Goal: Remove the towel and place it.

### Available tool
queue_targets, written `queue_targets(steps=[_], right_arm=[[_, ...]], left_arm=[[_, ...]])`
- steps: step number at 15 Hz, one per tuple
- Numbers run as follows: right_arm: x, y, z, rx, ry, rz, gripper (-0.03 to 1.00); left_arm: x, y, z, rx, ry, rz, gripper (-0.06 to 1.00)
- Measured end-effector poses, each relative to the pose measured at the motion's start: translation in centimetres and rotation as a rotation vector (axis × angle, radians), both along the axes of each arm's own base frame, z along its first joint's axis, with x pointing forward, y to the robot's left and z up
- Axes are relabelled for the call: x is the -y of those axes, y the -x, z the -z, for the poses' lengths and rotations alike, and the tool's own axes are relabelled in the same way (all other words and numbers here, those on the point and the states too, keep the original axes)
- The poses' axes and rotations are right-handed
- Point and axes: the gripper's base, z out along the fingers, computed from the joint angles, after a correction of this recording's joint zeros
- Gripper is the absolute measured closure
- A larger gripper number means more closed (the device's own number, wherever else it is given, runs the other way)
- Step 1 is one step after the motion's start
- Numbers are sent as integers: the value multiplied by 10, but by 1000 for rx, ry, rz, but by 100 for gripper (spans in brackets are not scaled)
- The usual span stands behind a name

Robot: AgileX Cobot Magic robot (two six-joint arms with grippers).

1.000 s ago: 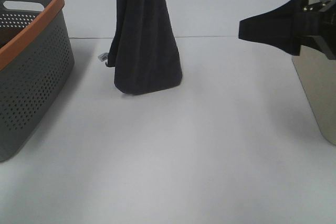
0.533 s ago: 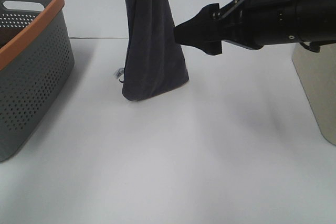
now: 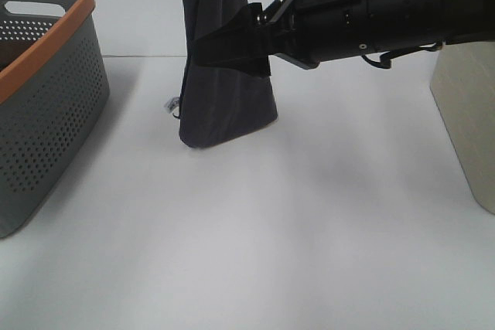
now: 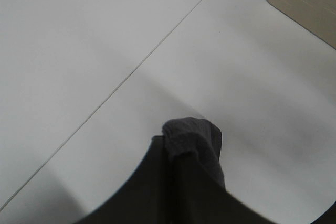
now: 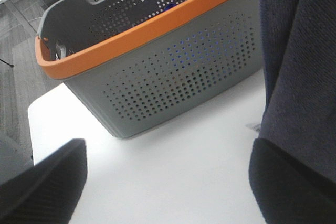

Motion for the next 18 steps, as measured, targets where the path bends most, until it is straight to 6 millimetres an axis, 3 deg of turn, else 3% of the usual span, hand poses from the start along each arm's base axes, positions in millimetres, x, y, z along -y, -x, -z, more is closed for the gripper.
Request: queue_targets(steps=[5, 6, 7, 10, 15, 18], right_arm=[[-18, -5, 13, 61, -2, -81, 22], [-28, -4, 15, 71, 9, -99, 22], [-52, -2, 15, 110, 45, -122, 22], [-77, -10, 19, 142, 79, -116, 22], [-86, -40, 59, 107, 200, -14, 22], [-83, -48, 78, 90, 275, 47, 22]], left_arm=[[0, -1, -1, -1, 21, -18, 94], [1, -2, -2, 1, 42, -35, 94], [2, -4, -4, 14, 88, -67, 94], [2, -5, -6, 25, 102, -73, 94], [2, -5, -6, 29, 108, -75, 94], [2, -5, -6, 29, 107, -76, 94]])
